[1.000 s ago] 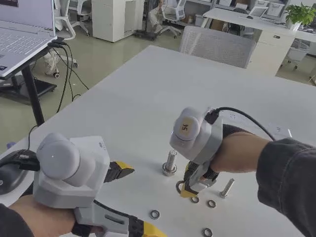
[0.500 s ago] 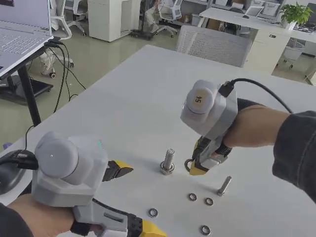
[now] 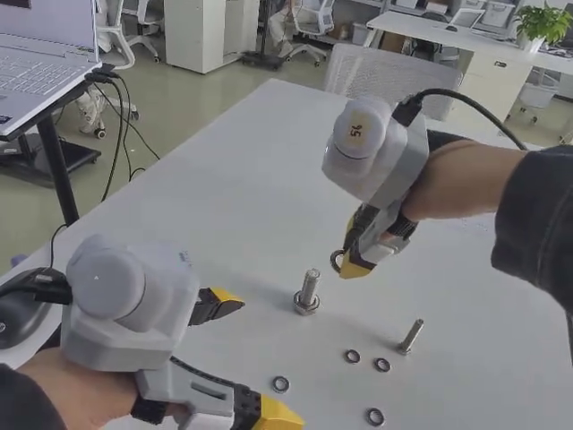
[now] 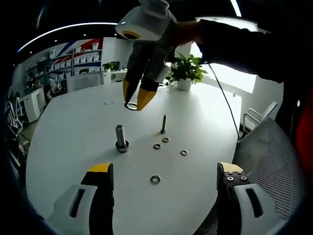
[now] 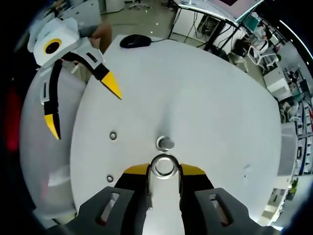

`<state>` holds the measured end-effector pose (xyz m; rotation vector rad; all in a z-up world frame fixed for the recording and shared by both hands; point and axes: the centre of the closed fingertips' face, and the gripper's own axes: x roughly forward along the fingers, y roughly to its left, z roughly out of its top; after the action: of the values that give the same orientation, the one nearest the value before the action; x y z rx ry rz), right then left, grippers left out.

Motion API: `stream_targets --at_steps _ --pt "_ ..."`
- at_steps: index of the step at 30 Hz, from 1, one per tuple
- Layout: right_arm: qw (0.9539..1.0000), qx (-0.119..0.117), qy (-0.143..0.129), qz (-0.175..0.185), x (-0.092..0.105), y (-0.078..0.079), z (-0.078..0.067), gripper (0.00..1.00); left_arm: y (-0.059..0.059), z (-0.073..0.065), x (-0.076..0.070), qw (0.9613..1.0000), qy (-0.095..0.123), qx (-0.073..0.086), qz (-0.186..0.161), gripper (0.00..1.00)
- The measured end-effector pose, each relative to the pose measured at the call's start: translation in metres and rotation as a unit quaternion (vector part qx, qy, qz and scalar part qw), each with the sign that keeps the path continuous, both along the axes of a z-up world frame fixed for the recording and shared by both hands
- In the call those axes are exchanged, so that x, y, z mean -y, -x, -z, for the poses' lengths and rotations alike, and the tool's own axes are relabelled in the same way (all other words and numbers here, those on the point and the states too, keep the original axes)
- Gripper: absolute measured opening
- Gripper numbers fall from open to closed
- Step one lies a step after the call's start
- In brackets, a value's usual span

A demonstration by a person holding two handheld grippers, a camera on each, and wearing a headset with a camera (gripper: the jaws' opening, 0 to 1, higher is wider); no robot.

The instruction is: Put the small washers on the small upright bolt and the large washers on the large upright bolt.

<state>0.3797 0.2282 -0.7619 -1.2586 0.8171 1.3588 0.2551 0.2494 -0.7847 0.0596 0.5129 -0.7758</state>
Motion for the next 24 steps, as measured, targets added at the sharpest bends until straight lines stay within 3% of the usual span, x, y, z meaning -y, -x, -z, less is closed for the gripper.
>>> stream_targets --at_steps 9,24 --pt "0.9999 -0.001 0.002 -0.015 -0.017 -0.005 0.002 0.23 -0.001 0.001 -0.001 1.0 -0.001 -0.003 -0.002 0.87" --pt "0.9991 -0.021 0.025 -0.027 -0.024 -0.004 0.033 0.23 -0.001 0.004 -0.001 1.0 0.0 -0.005 -0.006 0.86"
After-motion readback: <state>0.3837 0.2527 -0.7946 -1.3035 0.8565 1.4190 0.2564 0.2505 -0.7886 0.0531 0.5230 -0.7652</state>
